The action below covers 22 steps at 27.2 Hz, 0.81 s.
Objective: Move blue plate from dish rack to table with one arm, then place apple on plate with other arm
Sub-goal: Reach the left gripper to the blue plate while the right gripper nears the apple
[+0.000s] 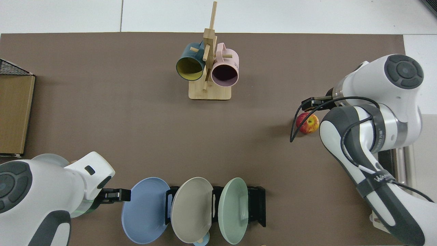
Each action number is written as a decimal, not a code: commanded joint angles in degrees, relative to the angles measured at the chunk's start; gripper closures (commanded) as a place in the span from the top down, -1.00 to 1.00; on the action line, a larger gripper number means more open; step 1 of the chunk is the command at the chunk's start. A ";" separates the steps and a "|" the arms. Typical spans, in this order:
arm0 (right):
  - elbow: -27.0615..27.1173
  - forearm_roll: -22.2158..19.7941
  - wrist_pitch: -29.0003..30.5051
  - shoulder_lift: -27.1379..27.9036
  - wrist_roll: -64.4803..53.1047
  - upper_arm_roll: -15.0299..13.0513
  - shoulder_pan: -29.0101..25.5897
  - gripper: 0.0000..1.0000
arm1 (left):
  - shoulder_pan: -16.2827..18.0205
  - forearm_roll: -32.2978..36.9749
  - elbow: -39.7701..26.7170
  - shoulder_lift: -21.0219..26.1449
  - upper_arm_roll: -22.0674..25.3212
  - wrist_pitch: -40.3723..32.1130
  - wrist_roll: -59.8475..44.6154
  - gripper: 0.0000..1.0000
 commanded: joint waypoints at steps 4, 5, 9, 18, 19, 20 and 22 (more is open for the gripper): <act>0.12 -0.12 2.88 6.31 -0.95 0.01 0.47 1.00 | -0.54 -3.37 -9.57 -5.88 -2.43 6.33 0.04 0.97; 0.12 -0.21 2.97 6.92 -0.95 -0.07 1.00 1.00 | -0.54 -3.64 -9.66 -5.88 -2.52 6.34 0.04 0.97; -1.46 -0.30 5.51 8.95 -1.04 -0.16 1.53 1.00 | -0.63 -3.90 -10.89 -6.06 -3.74 7.21 0.04 0.88; -3.13 -2.41 6.92 9.31 -1.74 -0.16 1.27 1.00 | -0.63 -4.08 -11.07 -5.97 -4.89 7.83 0.30 -0.02; -3.13 -2.49 6.75 9.30 -1.83 -0.16 1.27 1.00 | -0.63 -4.08 -11.07 -5.88 -4.89 7.75 0.39 -0.15; -3.22 -2.67 6.48 9.22 -1.83 -0.16 1.18 1.00 | -0.63 -4.08 -11.07 -5.88 -4.89 7.66 0.39 -0.33; -3.31 -3.28 5.78 9.13 -1.83 -0.16 1.27 1.00 | -0.63 -3.99 -11.07 -5.88 -4.89 7.57 0.82 -0.56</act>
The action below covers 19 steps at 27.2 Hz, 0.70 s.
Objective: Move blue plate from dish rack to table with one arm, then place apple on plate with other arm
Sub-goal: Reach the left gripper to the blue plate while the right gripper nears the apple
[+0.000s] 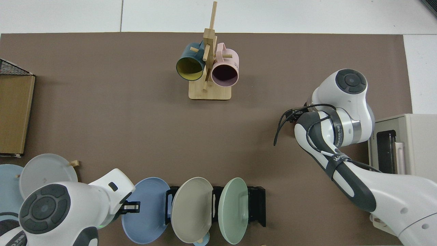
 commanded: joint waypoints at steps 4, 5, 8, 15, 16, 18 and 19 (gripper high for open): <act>-1.90 -1.29 -0.67 -1.56 -1.82 0.06 -0.19 1.00 | -0.58 -0.23 -2.06 -1.94 -0.27 1.50 1.09 -1.00; -1.99 -1.29 -0.67 -1.56 -1.82 0.06 -0.19 1.00 | -0.58 -0.14 -2.06 -1.94 -0.27 1.50 1.09 -1.00; -2.34 -1.29 -0.76 -1.82 -1.65 0.06 -0.11 1.00 | -0.58 0.47 -1.97 -1.94 -0.44 1.33 1.18 -1.00; -2.78 -1.29 -0.76 -2.00 0.02 0.06 0.07 -0.78 | -0.23 5.12 -1.01 -2.03 -4.13 -0.69 -2.59 -1.00; -2.87 -1.29 -0.76 -2.00 0.02 0.06 0.07 -1.00 | -0.14 6.35 -0.48 -2.03 -4.92 -1.21 -3.82 -1.00; -2.87 -1.29 -0.76 -2.00 -0.07 0.06 0.07 -1.00 | -0.05 8.37 0.57 -1.94 -5.80 -2.62 -6.02 -1.00; -2.87 -1.29 -0.76 -2.00 0.02 0.06 0.07 -1.00 | -0.14 9.25 1.10 -1.76 -6.15 -3.32 -7.07 -1.00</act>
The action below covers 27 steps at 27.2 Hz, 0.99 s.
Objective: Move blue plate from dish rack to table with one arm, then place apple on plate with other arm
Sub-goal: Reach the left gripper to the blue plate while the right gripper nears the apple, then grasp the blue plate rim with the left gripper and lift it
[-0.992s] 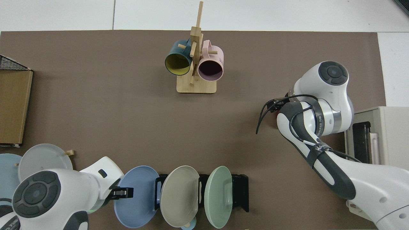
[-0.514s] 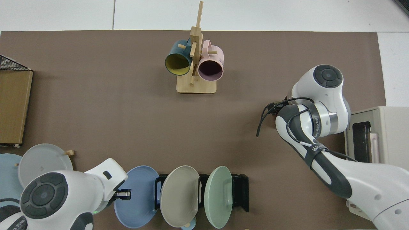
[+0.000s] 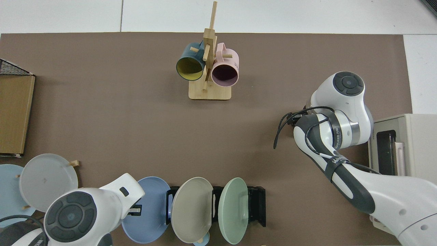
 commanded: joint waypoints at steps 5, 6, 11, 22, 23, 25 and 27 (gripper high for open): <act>-0.95 -0.81 -0.27 -1.60 0.29 -0.01 0.02 -1.00 | -0.09 7.08 2.96 -0.84 -3.71 -4.10 -9.41 -1.00; -0.68 -0.81 -0.27 -1.60 0.29 -0.01 -0.07 -1.00 | -0.09 7.52 3.22 -0.84 -3.97 -4.27 -10.03 -1.00; 1.60 -0.73 -2.02 -2.03 0.20 -0.01 -0.24 -1.00 | -0.01 9.89 4.98 -0.75 -4.42 -6.38 -10.83 -1.00; 4.85 0.51 -6.68 -7.31 0.73 -0.01 -0.77 -1.00 | 2.37 11.48 12.70 5.47 -0.82 -5.33 -9.60 -1.00; 5.38 0.59 -7.55 -7.57 1.34 -0.01 -0.68 -1.00 | 2.37 11.48 13.93 6.96 0.06 -5.16 -9.60 -1.00; 5.56 0.59 -8.35 -8.88 2.57 0.08 -0.68 -1.00 | 2.28 11.31 15.96 9.60 1.82 -4.28 -9.25 -1.00; 5.73 1.38 -9.14 -10.29 2.75 0.00 -0.95 -1.00 | 2.19 10.34 17.72 12.15 4.19 -2.35 -7.15 -1.00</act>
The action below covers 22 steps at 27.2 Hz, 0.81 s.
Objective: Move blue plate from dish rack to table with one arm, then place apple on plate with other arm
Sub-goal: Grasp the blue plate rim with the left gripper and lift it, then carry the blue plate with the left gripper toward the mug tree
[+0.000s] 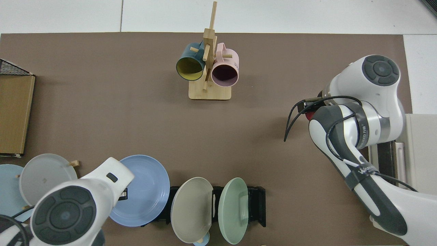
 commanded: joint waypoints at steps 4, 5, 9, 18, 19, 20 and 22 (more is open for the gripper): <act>3.65 3.38 -7.68 -4.04 1.85 0.03 -0.29 -1.00 | 0.35 -5.27 8.77 11.54 8.53 6.89 8.71 -1.00; 4.53 3.29 -8.91 -4.22 1.93 0.03 -0.20 -1.00 | 0.35 -7.03 9.12 12.15 9.59 7.95 10.03 -1.00; 5.59 3.47 -11.30 -5.97 2.64 0.12 0.15 -1.00 | 0.43 -11.79 10.79 14.88 11.79 10.68 12.15 -1.00; 5.41 3.21 -10.42 -7.03 4.92 0.74 0.24 -1.00 | 0.44 -19.78 12.99 24.36 11.71 21.05 11.10 -1.00; 5.41 3.12 -10.42 -7.03 5.01 0.74 0.16 -1.00 | 0.43 -20.40 13.34 25.85 11.36 22.54 11.19 -1.00; 5.33 3.21 -10.42 -7.03 5.01 0.82 0.15 -1.00 | 0.35 -20.76 13.52 27.35 11.18 24.12 10.93 -1.00; 5.33 3.12 -10.51 -7.03 4.92 0.74 0.15 -1.00 | 0.17 -20.85 13.87 30.25 10.05 27.02 11.27 -1.00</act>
